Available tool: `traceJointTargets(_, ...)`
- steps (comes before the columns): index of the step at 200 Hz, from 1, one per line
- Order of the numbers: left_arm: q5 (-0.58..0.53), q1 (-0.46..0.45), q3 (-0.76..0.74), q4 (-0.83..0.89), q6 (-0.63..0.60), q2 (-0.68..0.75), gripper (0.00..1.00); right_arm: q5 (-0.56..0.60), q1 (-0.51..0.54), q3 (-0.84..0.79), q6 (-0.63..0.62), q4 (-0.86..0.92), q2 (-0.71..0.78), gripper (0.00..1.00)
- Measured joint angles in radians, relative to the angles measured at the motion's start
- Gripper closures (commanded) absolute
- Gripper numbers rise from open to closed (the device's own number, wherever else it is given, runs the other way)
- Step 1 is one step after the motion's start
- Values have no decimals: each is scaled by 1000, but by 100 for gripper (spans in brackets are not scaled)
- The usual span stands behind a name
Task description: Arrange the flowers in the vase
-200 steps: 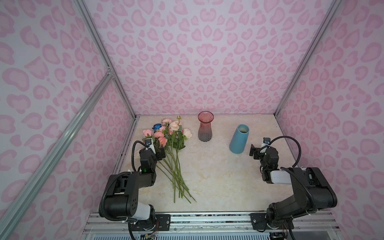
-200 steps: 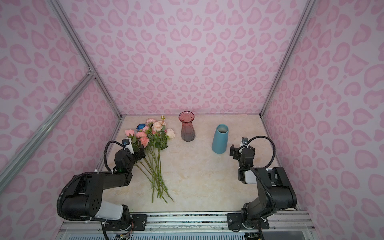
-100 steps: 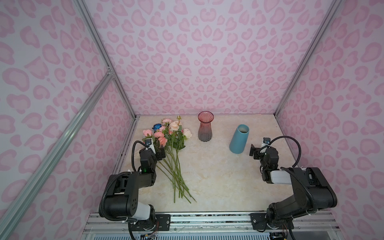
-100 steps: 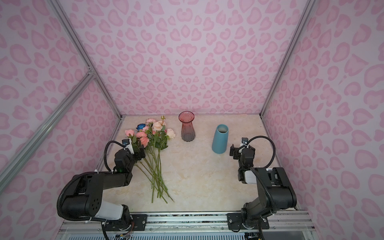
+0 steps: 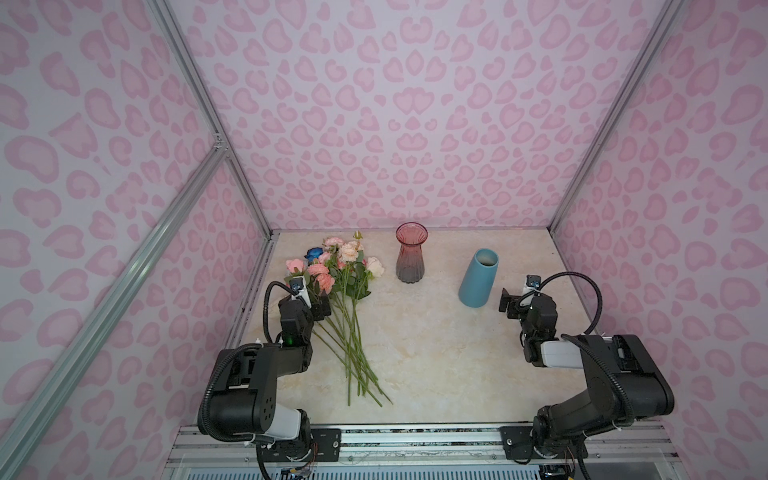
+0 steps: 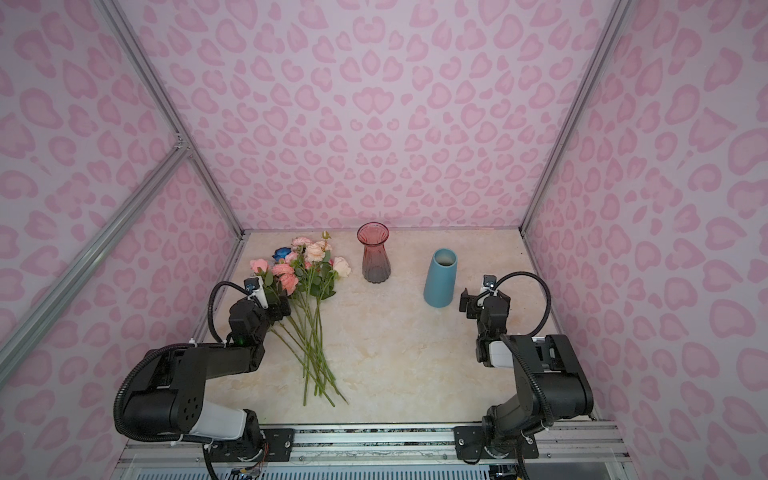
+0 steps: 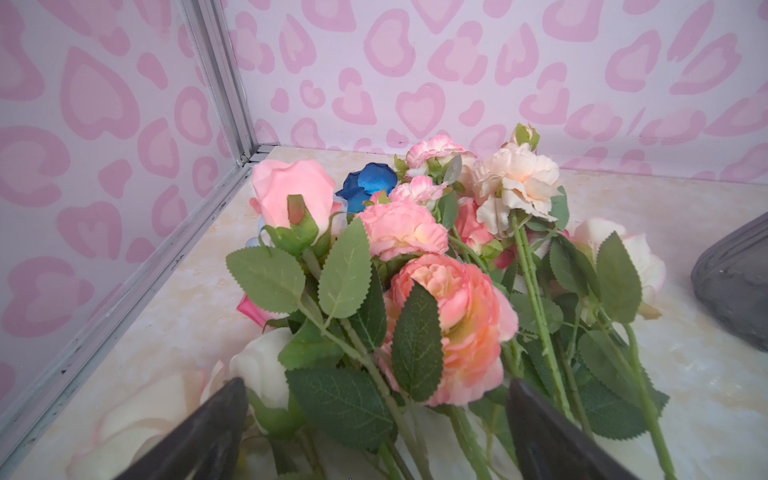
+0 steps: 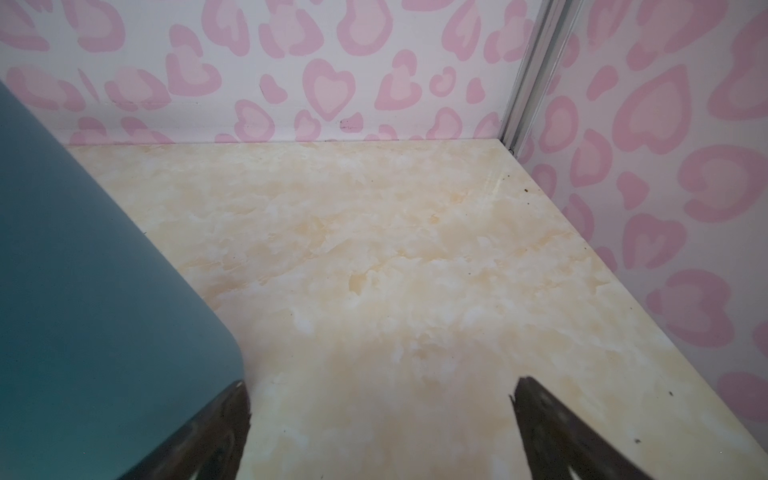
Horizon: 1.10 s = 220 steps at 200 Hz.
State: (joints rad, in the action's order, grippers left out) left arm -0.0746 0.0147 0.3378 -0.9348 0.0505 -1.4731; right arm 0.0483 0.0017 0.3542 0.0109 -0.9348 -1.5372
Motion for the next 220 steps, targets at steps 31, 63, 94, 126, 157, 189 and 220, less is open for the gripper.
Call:
traceJointTargets(31, 0, 0, 0, 0, 0, 0, 2, 0, 0, 0, 0, 0, 0, 0)
traceJointTargets(63, 0, 0, 0, 0, 0, 0, 2, 0, 0, 0, 0, 0, 0, 0)
traceJointTargets(94, 0, 0, 0, 0, 0, 0, 2, 1, 0, 0, 1, 0, 0, 0)
traceJointTargets(126, -1, 0, 16, 44, 1, 16, 2, 74, 1, -11, 35, 8, 32, 0)
traceJointTargets(157, -1, 0, 89, 160, 1, 107, 2, 182, 0, 34, 80, 126, 123, 0)
traceJointTargets(189, 0, 0, 113, 317, 0, 292, 2, 286, -2, 145, 117, 340, 232, 0)
traceJointTargets(220, 35, 0, 293, 534, 5, 459, 2, 386, -3, 320, 215, 643, 308, 0)
